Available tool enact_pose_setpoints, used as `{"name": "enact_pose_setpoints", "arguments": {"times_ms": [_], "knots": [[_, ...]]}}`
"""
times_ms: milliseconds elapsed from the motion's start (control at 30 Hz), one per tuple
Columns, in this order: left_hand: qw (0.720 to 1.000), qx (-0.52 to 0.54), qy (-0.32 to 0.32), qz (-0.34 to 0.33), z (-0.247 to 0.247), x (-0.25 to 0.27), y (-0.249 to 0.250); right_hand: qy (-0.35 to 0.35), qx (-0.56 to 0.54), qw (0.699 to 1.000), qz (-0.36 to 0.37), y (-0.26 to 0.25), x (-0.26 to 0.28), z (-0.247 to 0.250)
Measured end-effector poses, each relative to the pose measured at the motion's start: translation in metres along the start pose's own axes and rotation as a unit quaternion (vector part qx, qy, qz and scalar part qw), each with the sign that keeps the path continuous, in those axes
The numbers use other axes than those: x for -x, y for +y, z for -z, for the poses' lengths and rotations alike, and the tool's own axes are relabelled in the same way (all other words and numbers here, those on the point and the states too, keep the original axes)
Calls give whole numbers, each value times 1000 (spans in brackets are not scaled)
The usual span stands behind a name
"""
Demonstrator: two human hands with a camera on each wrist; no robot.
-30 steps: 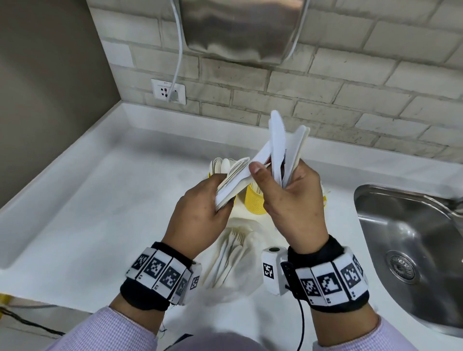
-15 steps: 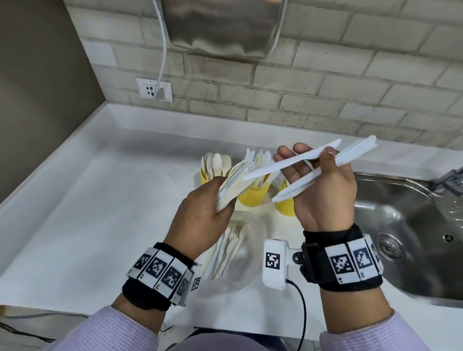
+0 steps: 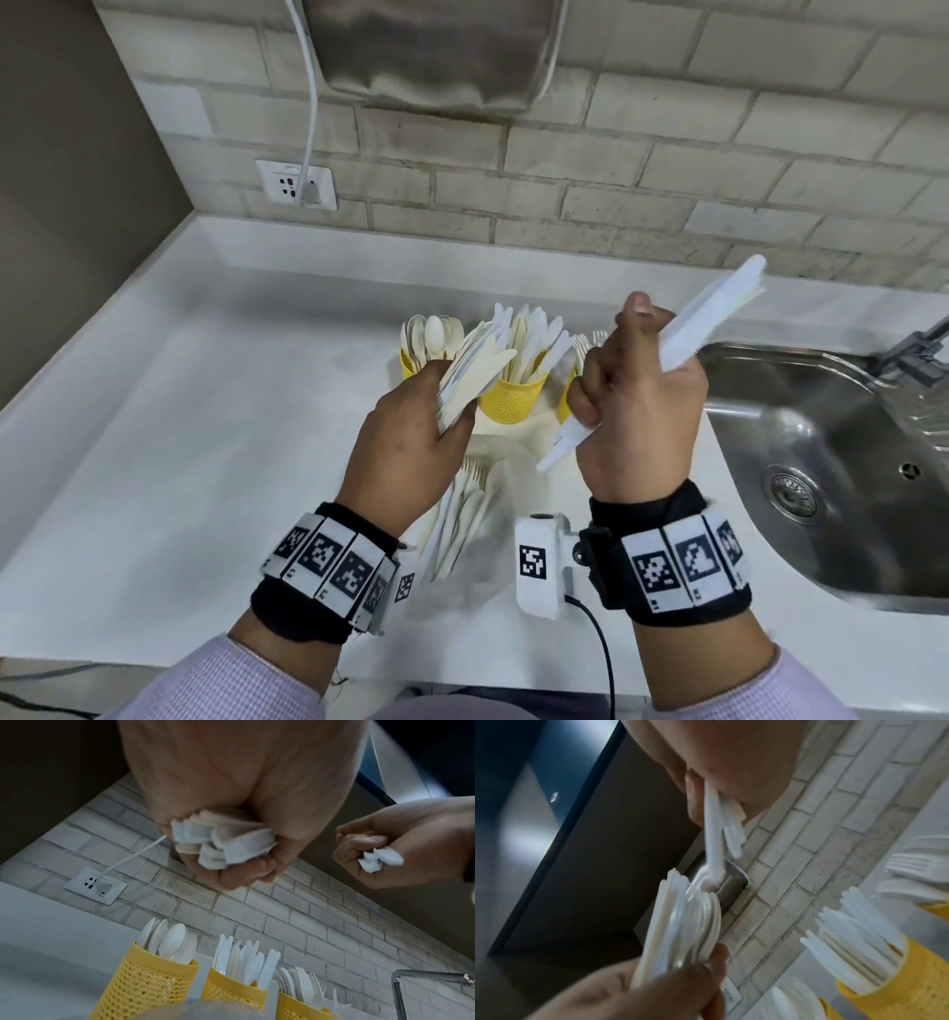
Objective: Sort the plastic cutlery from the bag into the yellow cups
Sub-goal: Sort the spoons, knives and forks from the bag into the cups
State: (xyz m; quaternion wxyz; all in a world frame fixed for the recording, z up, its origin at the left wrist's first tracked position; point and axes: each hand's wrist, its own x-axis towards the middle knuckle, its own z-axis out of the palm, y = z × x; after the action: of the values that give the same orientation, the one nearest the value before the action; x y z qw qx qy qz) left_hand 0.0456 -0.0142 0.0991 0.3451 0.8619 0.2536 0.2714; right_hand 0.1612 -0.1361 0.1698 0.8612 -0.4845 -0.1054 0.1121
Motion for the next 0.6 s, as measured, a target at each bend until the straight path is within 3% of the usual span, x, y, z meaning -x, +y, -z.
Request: {"name": "enact_pose_setpoints", "arguments": {"times_ms": [67, 233, 367, 600], "knots": [[1000, 0, 3, 1, 0, -2, -1, -32, 84, 995, 38, 6, 3, -2], [1000, 4, 13, 11, -1, -9, -3, -125, 285, 945, 96, 17, 8, -5], [1000, 2, 7, 13, 1, -10, -3, -171, 303, 935, 62, 22, 8, -5], [998, -65, 0, 7, 3, -13, -2, -170, 351, 919, 56, 31, 7, -12]]}}
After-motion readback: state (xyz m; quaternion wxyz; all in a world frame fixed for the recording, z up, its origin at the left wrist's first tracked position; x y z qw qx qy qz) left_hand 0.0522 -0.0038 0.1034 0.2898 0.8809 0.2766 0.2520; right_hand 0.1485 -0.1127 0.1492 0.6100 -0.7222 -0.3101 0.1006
